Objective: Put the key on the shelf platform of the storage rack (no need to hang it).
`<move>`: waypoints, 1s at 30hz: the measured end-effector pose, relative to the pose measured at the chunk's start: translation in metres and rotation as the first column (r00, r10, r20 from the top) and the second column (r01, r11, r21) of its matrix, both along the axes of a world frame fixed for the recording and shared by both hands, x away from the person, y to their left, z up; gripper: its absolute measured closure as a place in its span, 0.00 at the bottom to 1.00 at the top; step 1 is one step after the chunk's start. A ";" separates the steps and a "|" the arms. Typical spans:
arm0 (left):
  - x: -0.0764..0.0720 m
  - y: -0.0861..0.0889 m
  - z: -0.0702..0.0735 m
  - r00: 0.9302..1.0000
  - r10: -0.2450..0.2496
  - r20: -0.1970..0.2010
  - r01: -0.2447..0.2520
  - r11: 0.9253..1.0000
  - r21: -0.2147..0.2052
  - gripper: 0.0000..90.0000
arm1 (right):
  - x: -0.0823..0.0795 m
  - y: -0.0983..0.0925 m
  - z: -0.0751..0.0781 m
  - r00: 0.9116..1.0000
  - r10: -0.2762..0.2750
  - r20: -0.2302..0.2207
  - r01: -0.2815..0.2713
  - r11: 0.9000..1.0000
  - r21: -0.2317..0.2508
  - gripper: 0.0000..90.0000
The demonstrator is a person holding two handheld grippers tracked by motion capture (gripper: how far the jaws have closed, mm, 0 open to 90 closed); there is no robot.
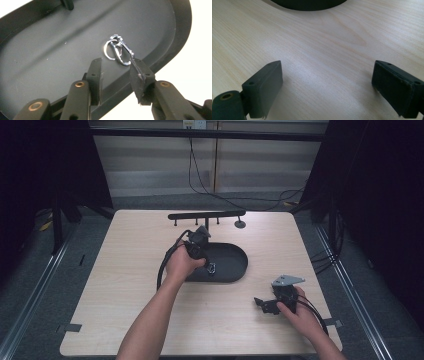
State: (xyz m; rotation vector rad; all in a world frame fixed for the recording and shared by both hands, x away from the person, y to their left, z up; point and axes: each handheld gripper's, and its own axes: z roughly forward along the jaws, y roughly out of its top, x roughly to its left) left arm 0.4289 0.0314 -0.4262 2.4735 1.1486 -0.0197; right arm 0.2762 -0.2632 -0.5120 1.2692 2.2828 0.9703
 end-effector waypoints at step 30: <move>-0.016 0.026 0.013 1.000 -0.013 0.022 0.014 1.000 -0.025 0.38 | 0.000 0.000 0.000 1.000 0.001 -0.002 -0.001 1.000 0.000 0.10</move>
